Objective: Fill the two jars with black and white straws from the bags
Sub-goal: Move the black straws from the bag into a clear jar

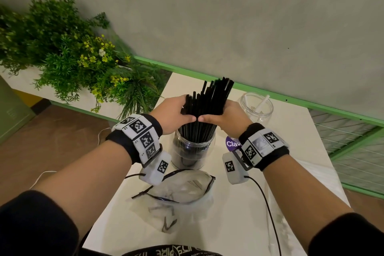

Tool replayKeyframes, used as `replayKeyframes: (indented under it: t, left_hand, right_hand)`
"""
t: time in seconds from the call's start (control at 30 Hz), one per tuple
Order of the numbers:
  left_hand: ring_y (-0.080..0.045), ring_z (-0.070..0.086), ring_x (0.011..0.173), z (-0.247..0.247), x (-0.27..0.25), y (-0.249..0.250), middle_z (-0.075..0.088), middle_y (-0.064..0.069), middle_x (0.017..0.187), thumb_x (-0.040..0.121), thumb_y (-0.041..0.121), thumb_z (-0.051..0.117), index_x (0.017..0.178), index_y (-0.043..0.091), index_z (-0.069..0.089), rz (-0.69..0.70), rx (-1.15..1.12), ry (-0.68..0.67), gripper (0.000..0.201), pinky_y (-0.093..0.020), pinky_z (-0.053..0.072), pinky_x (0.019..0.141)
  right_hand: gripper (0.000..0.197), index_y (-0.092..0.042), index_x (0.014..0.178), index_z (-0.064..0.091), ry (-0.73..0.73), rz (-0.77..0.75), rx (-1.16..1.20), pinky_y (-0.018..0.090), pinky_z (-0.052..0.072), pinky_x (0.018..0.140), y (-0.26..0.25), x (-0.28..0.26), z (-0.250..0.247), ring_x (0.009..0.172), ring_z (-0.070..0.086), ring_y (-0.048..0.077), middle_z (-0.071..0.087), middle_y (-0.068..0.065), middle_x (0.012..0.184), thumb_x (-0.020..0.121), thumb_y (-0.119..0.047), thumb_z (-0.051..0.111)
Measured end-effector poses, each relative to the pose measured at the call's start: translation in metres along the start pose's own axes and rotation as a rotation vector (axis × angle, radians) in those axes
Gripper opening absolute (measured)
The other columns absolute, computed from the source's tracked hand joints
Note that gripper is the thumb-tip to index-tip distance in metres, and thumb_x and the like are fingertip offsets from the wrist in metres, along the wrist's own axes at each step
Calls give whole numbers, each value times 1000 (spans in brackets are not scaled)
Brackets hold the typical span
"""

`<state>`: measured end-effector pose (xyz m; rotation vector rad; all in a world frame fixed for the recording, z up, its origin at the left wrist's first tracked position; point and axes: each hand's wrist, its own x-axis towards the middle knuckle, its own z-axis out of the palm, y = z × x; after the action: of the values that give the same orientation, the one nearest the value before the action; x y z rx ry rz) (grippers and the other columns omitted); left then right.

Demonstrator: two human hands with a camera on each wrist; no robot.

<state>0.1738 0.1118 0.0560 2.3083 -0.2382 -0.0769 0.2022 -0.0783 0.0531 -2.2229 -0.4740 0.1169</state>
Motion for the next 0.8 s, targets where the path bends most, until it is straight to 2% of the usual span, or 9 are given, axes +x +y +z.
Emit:
replayKeyframes:
  t: [0.1, 0.17, 0.27, 0.37, 0.47, 0.57, 0.67, 0.73, 0.8]
  left_hand:
    - [-21, 60, 101, 3, -2, -3, 66, -7, 110, 87, 18, 65, 119, 11, 59, -7, 76, -19, 33, -26, 45, 82]
    - [-21, 62, 102, 0, -3, -3, 66, -6, 111, 86, 19, 67, 119, 14, 60, -2, 55, -37, 34, -26, 46, 84]
    - [-16, 62, 100, -8, 0, 3, 63, 2, 116, 84, 20, 70, 129, 25, 53, 43, -72, -22, 48, -28, 48, 89]
    - [-9, 61, 93, -14, 2, 12, 60, 7, 114, 86, 16, 67, 134, 31, 48, 71, -139, 48, 53, -23, 47, 85]
    - [-11, 64, 89, -10, 0, 15, 64, 7, 104, 88, 9, 64, 129, 29, 53, 111, -92, 81, 47, -23, 51, 82]
    - [-14, 63, 83, -1, -2, 10, 65, 6, 90, 85, 6, 65, 123, 23, 56, 81, -18, 99, 43, -30, 53, 85]
    - [-14, 63, 90, 2, -4, 7, 64, 2, 107, 84, 7, 67, 135, 24, 45, 41, -13, 36, 58, -31, 51, 88]
    - [-15, 60, 100, -2, -1, 13, 53, 2, 129, 84, 11, 67, 144, 27, 29, 59, -72, 47, 74, -27, 48, 86]
    - [-18, 51, 115, -5, 7, 21, 38, 3, 146, 84, 20, 66, 149, 28, 18, 73, -73, 63, 81, -32, 44, 94]
  right_hand:
    - [45, -11, 120, 57, -58, 40, 21, 14, 49, 54, -1, -2, -4, 66, 62, 5, 65, 2, 104, 81, -25, 75]
    - [42, -9, 121, 56, -70, 48, 32, 17, 53, 56, 0, -3, -6, 66, 65, 10, 65, 4, 106, 84, -22, 72]
    - [35, -7, 119, 59, -76, 42, 27, 16, 54, 58, 0, -6, -6, 66, 64, 8, 67, 7, 104, 87, -20, 69]
    - [34, -7, 118, 61, -50, 44, 38, 19, 56, 60, 1, -6, -5, 67, 66, 11, 69, 8, 102, 88, -20, 68]
    - [27, -8, 112, 62, -13, 42, 53, 15, 52, 57, 2, -6, -8, 65, 66, 4, 69, 4, 96, 89, -21, 67]
    - [25, -8, 109, 64, 24, 47, 65, 16, 52, 57, 3, -6, -10, 72, 67, 8, 69, 3, 95, 88, -21, 68]
    - [21, -7, 105, 63, 31, 44, 65, 15, 52, 57, 3, -6, -10, 72, 65, 7, 67, 1, 92, 89, -19, 67]
    - [18, -8, 104, 62, 28, 34, 49, 13, 51, 57, 3, -8, -9, 69, 64, 3, 65, -1, 89, 89, -18, 66]
    - [18, -9, 104, 61, 13, 25, 37, 12, 49, 56, 2, -9, -8, 64, 61, -2, 63, -6, 86, 89, -18, 66]
